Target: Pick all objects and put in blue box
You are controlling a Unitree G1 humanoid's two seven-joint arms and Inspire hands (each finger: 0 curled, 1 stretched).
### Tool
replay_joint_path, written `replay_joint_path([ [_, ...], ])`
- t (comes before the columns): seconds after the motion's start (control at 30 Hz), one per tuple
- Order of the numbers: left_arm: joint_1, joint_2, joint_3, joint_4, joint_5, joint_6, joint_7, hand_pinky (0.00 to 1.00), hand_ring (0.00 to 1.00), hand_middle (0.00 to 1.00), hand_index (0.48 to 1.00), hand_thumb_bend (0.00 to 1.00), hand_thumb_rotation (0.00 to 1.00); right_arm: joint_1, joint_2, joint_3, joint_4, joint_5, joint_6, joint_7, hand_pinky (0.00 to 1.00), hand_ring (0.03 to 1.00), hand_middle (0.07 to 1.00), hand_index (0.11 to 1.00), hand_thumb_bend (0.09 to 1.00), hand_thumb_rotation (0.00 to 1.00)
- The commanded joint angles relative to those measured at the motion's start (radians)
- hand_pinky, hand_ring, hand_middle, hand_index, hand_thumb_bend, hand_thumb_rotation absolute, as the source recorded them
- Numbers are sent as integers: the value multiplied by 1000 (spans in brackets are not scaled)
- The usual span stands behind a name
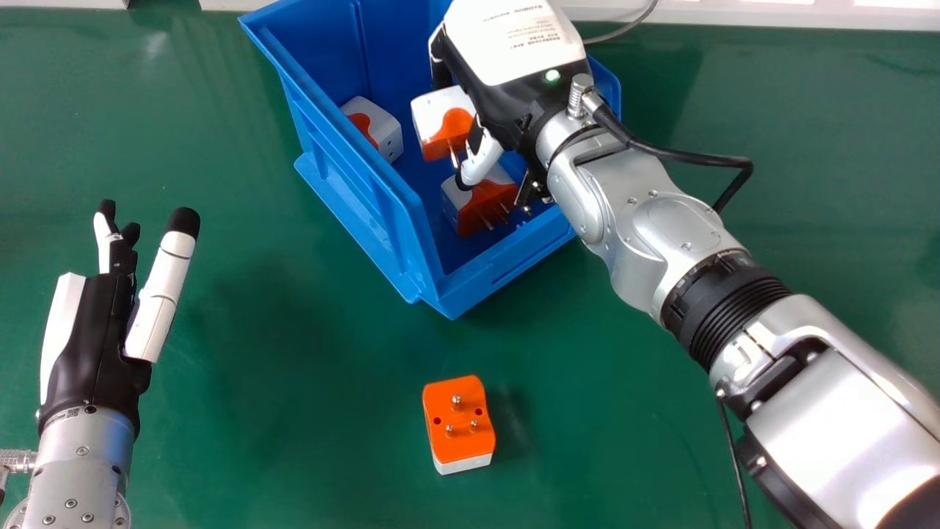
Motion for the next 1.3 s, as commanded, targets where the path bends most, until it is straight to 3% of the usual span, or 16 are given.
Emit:
replay_joint_path([
  [0.0, -7, -1, 2, -7, 0, -19, 4, 1000, 1000, 1000, 1000, 706, 1000, -44, -15, 16, -33, -17, 24, 12, 796, 912, 957, 889, 695, 568],
  [0.1, -7, -2, 2, -11, -2, -16, 2, 1000, 1000, 1000, 1000, 705, 1000, -43, -16, 30, -44, -21, 43, 22, 857, 952, 991, 930, 714, 632],
  [0.27, -8, 1, 1, -10, 0, -15, 1, 1000, 1000, 1000, 1000, 697, 1000, -43, -18, 36, -56, -13, 54, 35, 883, 961, 999, 940, 717, 647],
  [0.47, -9, 3, 1, -9, 1, -9, -1, 1000, 1000, 1000, 1000, 705, 1000, -25, -18, 14, -87, 18, 64, 52, 921, 975, 1000, 951, 610, 535],
  [0.8, -16, 5, 1, -6, 4, -3, 0, 1000, 1000, 1000, 1000, 725, 1000, 13, -41, 6, -182, 37, 123, 99, 922, 977, 1000, 953, 569, 477],
  [1.03, -19, 5, 0, 1, 9, -10, 4, 1000, 1000, 1000, 1000, 716, 1000, 165, -120, -42, -424, 51, 115, 96, 942, 976, 998, 907, 467, 320],
  [1.1, -20, 7, 0, 1, 10, -10, 3, 1000, 1000, 1000, 1000, 715, 1000, 229, -147, -60, -513, 51, 109, 92, 950, 974, 992, 898, 444, 239],
  [1.17, -21, 10, 1, 3, 10, -9, 2, 1000, 1000, 1000, 1000, 712, 1000, 292, -170, -80, -596, 51, 105, 86, 959, 973, 980, 898, 407, 79],
  [1.27, -22, 13, 2, 2, 12, -7, 0, 1000, 1000, 1000, 1000, 711, 1000, 371, -186, -105, -699, 46, 112, 84, 962, 976, 974, 903, 384, 20],
])
